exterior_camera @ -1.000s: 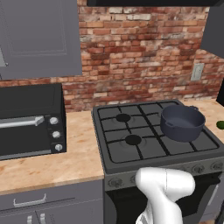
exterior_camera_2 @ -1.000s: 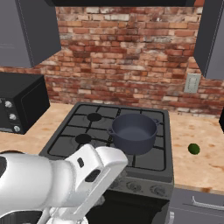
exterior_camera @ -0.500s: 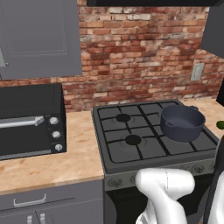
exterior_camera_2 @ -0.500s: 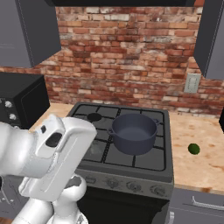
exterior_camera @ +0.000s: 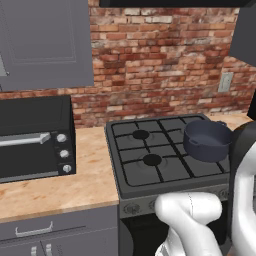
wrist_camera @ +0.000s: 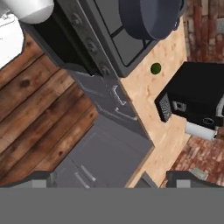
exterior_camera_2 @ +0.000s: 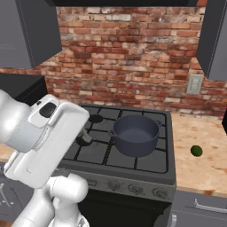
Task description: Turn on the burner for the pot on the stove. Wait thirty seconds for the pot to heat up. Then add the lime to the pot.
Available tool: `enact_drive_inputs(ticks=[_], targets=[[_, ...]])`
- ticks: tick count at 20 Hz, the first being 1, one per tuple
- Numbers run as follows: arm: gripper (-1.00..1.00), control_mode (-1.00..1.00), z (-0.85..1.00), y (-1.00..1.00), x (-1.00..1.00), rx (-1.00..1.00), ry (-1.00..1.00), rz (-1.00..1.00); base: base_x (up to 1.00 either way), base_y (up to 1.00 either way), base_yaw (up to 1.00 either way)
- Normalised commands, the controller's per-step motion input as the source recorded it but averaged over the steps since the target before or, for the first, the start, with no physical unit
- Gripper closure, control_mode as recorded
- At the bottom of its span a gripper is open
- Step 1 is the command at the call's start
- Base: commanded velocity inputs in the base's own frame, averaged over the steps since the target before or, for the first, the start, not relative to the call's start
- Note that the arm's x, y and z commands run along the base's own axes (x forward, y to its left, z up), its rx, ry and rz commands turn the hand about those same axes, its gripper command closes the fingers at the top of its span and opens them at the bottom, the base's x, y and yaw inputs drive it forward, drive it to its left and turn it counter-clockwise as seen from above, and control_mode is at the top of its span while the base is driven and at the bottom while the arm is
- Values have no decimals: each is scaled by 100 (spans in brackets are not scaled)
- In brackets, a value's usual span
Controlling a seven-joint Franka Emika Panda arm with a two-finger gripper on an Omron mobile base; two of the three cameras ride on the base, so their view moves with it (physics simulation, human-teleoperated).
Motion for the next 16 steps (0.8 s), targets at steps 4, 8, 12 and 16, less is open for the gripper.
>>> enact_drive_inputs(ticks=[4, 8, 12, 16], targets=[[-100, -100, 0, 26, 7, 0, 15, 0, 0, 0, 0], [-100, -100, -1, 15, 0, 0, 0, 1, 0, 0, 0], [-100, -100, 0, 0, 8, 0, 0, 0, 0, 0, 0], [-100, -100, -7, 0, 29, 0, 0, 0, 0, 0, 0]])
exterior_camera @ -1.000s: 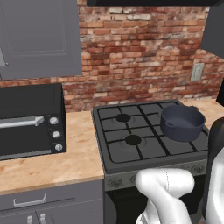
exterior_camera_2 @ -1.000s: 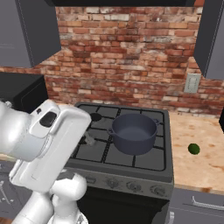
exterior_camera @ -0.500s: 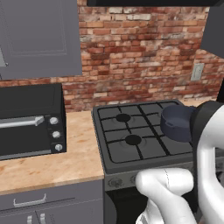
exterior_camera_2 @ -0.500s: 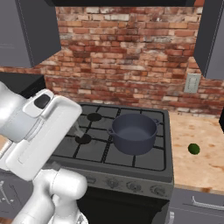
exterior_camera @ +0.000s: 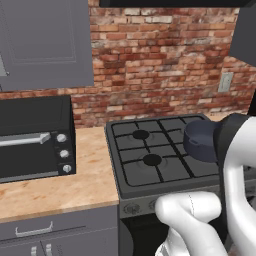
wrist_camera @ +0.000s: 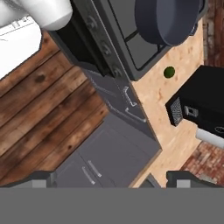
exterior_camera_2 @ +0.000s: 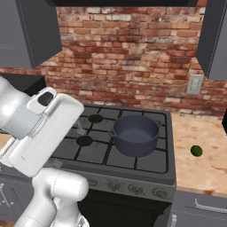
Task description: Turn on the burner for the pot on the stove. Wait thirty seconds for the pot to heat up. Then add the lime to the pot.
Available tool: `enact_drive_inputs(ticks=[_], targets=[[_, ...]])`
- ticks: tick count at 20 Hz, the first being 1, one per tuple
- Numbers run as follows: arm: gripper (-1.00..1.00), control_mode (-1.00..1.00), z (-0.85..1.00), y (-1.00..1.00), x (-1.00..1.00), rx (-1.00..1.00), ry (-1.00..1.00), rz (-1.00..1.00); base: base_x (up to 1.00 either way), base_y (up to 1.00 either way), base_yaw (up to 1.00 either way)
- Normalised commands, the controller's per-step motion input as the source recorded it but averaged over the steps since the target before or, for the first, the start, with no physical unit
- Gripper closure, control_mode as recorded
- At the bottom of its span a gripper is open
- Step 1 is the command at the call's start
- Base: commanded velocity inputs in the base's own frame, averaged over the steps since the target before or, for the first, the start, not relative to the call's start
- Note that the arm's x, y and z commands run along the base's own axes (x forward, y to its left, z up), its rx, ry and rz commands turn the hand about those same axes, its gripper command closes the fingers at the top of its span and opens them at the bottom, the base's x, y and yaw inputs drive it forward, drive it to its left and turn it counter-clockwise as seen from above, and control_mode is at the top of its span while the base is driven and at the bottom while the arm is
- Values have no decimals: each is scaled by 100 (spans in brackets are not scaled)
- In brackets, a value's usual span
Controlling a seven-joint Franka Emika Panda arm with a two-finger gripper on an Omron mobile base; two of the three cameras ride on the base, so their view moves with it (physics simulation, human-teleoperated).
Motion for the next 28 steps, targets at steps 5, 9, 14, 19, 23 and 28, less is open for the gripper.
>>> enact_drive_inputs(ticks=[5, 9, 14, 19, 23, 28], targets=[[-100, -100, -11, 0, 42, 0, 3, 3, 0, 0, 0], [-100, -100, -10, -4, 36, 0, 6, 7, 0, 0, 0], [-100, -100, 0, -20, 21, 0, 7, 1, 0, 0, 0], [-100, -100, -8, -22, 29, 0, 20, 0, 0, 0, 0], [-100, -100, -16, -19, 21, -1, 26, 12, 0, 0, 0], [-100, -100, -1, -26, 13, 0, 25, 18, 0, 0, 0]])
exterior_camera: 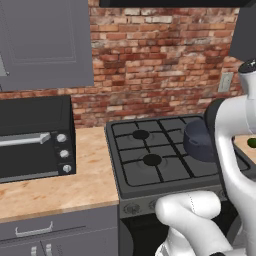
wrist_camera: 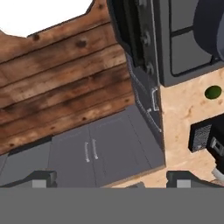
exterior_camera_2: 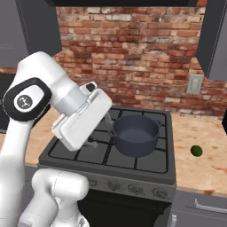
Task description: Turn on the burner for the pot on the stove. Wait thirty seconds for the pot to heat up. Then add the lime to the pot.
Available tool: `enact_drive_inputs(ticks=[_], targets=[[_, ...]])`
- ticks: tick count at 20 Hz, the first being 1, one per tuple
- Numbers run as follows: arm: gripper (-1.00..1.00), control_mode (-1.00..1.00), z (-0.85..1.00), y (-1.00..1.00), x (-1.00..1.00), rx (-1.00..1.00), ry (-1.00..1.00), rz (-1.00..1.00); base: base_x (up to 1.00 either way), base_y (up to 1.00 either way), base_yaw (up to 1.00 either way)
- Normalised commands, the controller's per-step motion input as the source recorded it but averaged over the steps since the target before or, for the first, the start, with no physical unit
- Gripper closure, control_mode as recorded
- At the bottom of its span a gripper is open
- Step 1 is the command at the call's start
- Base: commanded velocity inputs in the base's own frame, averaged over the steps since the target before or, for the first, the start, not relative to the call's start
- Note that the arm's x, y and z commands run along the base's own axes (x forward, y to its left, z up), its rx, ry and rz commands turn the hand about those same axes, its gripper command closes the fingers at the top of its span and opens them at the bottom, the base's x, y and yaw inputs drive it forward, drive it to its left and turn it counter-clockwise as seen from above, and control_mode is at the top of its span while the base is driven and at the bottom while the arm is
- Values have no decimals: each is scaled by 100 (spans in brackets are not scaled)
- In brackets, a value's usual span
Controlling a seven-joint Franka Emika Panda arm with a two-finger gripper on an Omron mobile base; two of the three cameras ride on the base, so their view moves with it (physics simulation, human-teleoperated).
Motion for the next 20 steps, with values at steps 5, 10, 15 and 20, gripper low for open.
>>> enact_drive_inputs(ticks=[5, 10, 15, 20], targets=[[-100, -100, -8, -20, 11, 0, 10, 18, 0, 0, 0], [-100, -100, -11, -14, 6, 0, -14, 17, 0, 0, 0], [-100, -100, -10, -21, 9, 0, -12, 14, 0, 0, 0], [-100, -100, 0, -4, 20, 0, 2, 6, 0, 0, 0]])
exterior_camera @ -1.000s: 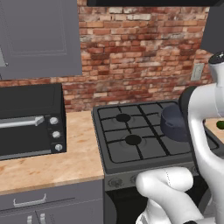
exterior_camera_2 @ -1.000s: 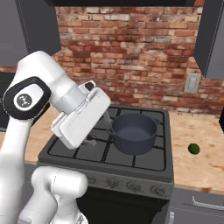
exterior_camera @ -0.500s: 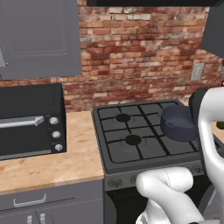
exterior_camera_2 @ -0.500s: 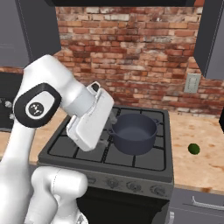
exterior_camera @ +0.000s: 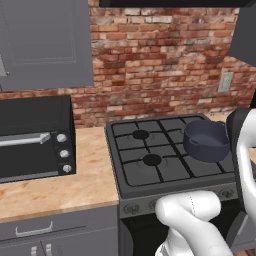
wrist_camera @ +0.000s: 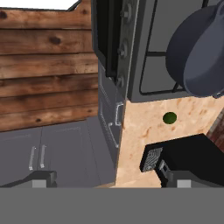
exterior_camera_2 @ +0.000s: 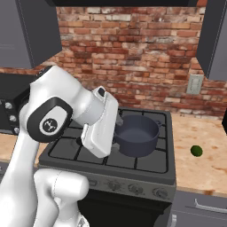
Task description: Turn on the burner for the pot on the stove. Wait thirty seconds for the pot to heat up. Then add the lime to the pot.
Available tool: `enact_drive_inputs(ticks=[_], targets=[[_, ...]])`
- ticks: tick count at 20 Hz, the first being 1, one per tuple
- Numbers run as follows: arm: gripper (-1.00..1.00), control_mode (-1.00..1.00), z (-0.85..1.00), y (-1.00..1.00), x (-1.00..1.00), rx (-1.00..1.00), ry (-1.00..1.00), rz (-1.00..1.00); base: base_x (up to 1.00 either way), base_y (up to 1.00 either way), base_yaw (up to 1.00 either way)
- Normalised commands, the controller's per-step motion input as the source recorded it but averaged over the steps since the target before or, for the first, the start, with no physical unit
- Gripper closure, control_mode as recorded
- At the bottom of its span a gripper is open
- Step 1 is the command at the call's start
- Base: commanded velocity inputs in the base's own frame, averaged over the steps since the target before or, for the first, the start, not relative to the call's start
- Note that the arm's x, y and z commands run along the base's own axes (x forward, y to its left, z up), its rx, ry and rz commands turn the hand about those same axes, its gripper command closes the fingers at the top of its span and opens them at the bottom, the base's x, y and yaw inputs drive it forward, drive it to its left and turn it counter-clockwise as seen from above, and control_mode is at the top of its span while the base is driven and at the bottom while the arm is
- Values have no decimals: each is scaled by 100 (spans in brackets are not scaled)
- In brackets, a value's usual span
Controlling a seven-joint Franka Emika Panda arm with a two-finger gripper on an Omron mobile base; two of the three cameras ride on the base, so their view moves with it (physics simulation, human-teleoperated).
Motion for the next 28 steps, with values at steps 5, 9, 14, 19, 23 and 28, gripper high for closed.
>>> enact_drive_inputs(ticks=[5, 9, 14, 19, 23, 28], targets=[[-100, -100, 0, -3, 17, 0, 19, 7, 0, 0, 0], [-100, -100, 0, -10, 17, 0, 10, 8, 0, 0, 0], [-100, -100, 0, -14, 9, 0, 1, 8, 0, 0, 0], [-100, -100, -3, -10, 0, 1, 0, 3, 0, 0, 0], [-100, -100, -9, -2, 1, 0, 0, 1, 0, 0, 0], [-100, -100, -5, 0, 1, 0, 0, 0, 0, 0, 0]])
